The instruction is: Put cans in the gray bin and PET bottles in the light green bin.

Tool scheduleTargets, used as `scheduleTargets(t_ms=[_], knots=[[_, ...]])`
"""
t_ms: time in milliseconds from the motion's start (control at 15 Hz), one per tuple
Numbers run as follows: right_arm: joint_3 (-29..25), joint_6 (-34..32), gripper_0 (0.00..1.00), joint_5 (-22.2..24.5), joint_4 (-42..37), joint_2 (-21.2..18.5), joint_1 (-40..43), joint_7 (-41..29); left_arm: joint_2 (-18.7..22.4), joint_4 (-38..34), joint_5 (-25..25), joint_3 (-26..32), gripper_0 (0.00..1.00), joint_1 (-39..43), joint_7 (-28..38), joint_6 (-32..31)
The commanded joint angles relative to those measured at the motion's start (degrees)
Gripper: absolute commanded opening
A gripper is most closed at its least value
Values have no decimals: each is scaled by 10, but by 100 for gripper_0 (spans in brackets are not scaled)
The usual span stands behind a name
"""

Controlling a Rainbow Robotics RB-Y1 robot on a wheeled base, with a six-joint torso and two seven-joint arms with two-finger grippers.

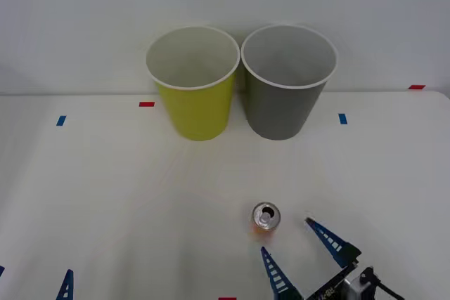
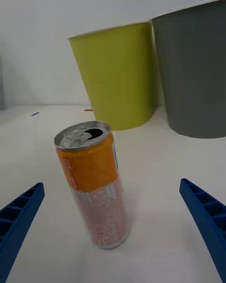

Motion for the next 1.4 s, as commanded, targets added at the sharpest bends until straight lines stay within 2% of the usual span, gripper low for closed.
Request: scheduleTargets(t_ms=[67,400,1000,1067,1133,1200,1400], knots=[[13,4,100,3,39,31,-44,9,0,0,0,0,100,0,0,0],[22,21,100,20,52,44,-87,22,0,0,0,0,100,0,0,0],[23,41,100,10,52,44,-100,27,0,0,0,0,100,0,0,0],[24,43,47,6,51,45,-101,27,0,0,0,0,100,0,0,0],[25,43,23,5,52,45,-103,27,0,0,0,0,100,0,0,0],[26,44,7,1,52,45,-106,27,0,0,0,0,100,0,0,0],[27,49,3,-5,51,52,-107,27,0,0,0,0,100,0,0,0]])
